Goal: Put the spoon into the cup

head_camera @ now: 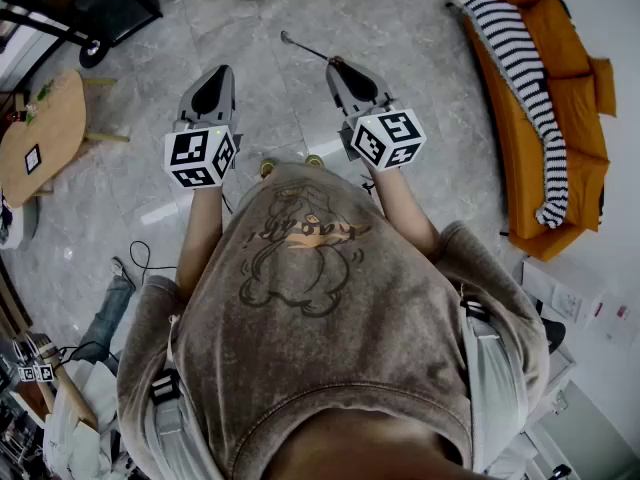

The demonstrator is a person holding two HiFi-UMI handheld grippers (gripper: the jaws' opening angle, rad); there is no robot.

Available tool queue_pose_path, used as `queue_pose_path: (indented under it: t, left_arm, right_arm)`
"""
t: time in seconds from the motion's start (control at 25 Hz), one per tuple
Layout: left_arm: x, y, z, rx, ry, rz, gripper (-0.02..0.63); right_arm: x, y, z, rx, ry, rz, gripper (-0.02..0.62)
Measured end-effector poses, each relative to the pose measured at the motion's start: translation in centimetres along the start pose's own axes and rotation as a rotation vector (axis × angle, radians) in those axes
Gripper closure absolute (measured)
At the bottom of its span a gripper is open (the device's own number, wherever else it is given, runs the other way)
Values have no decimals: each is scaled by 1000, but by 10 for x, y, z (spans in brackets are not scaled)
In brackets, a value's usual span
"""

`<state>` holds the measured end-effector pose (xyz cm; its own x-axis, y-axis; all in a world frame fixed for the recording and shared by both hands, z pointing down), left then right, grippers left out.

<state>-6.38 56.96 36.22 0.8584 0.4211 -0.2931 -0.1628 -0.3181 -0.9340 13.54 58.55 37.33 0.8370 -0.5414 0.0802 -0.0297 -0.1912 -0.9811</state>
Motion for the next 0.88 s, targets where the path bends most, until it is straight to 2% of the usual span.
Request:
queue_pose_path:
  t: [0.32, 0.56, 0.88]
  left_arm:
    - [-9, 2, -2, -4, -8, -4, 588]
    - [-23, 3, -5, -11, -32, -8, 588]
    - [-53, 1, 2, -23, -75, -22, 588]
  right_arm:
    - [-6, -1, -6, -2, -7, 6, 538]
    - [-18, 0, -10, 39, -13, -28, 537]
    - [-41, -8, -23, 59, -64, -52, 538]
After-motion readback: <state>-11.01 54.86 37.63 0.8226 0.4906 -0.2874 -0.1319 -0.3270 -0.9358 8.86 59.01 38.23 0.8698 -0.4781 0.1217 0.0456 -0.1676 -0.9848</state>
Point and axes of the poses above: the fingertips, and each gripper's own axes: z backward along the fingers, x to its right, y out of its top, the point moved 2 cm from there along z, backward along the fingers, and after that the axes turned 10 degrees about z, right-handed, at the moved point
